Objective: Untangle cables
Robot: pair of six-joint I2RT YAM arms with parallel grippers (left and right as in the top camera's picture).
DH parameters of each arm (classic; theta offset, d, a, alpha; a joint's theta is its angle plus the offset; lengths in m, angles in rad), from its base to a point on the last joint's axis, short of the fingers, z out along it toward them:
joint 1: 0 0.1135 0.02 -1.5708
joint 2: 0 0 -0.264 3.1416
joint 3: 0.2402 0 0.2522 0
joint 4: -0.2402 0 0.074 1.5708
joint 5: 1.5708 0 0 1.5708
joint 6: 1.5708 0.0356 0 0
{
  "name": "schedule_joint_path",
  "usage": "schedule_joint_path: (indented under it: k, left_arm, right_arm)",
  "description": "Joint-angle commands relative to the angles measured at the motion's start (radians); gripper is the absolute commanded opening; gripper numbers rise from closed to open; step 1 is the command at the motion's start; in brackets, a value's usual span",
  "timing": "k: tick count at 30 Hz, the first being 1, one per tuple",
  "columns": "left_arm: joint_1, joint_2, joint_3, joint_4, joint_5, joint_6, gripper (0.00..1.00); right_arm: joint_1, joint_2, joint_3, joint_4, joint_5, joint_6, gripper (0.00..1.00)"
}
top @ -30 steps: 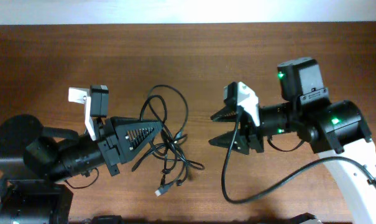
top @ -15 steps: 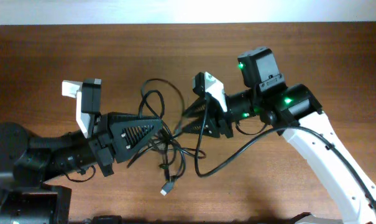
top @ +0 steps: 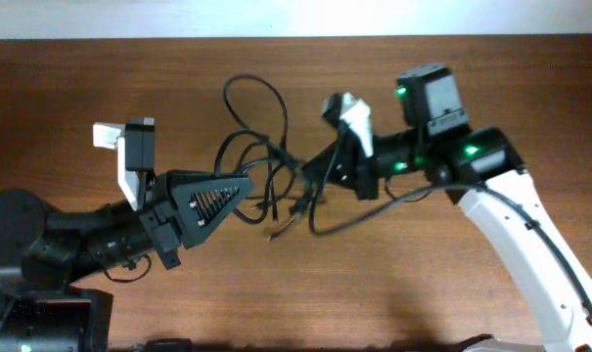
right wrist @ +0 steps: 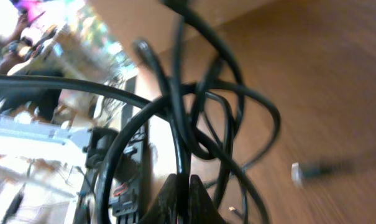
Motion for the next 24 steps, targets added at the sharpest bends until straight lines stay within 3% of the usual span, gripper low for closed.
schedule_joint_path:
  k: [1,6,12,14,16,17,18,19,20,21,22,24]
  left_arm:
    - [0.001,-0.007,0.018,0.010,0.043,0.002,0.03]
    - [0.001,-0.007,0.018,0.010,0.047,0.003,0.03]
    - [0.015,-0.008,0.018,0.010,0.053,0.064,0.01]
    - [0.088,-0.008,0.018,0.010,0.054,0.104,0.01]
    - [0.196,-0.008,0.018,0.010,0.065,0.104,0.03]
    - [0.233,-0.008,0.018,0.010,0.102,0.104,0.04]
    - [0.245,-0.008,0.018,0.010,0.136,0.108,0.06]
    - [0.245,-0.008,0.018,0.011,0.170,0.130,0.09]
    - [0.245,-0.008,0.018,0.084,0.324,0.240,0.10]
    - [0.245,-0.008,0.018,0.153,0.383,0.247,0.09]
    - [0.230,-0.011,0.018,0.245,0.404,0.234,0.11]
    - [0.211,-0.011,0.018,0.271,0.399,0.208,0.09]
  right_arm:
    - [-0.159,-0.002,0.004,-0.004,0.022,0.159,0.04]
    - [-0.463,-0.004,0.004,-0.089,0.022,0.217,0.04]
    - [-1.022,-0.011,0.006,-0.094,-0.121,0.217,0.04]
    - [-1.213,-0.010,0.006,-0.084,-0.132,0.217,0.04]
    - [-1.293,-0.010,0.006,-0.076,-0.132,0.217,0.04]
    - [-1.269,-0.010,0.006,-0.078,-0.162,0.217,0.04]
    - [-1.228,-0.010,0.006,-0.077,-0.218,0.216,0.22]
    - [-1.162,-0.010,0.006,-0.076,-0.330,0.183,0.26]
    - [-1.007,-0.015,0.006,-0.078,-0.488,0.103,0.37]
    - [-0.945,-0.020,0.006,-0.078,-0.488,0.075,0.42]
    - [-0.816,-0.037,0.006,-0.076,-0.486,-0.001,0.45]
    - [-0.676,-0.061,0.006,-0.076,-0.386,-0.031,0.45]
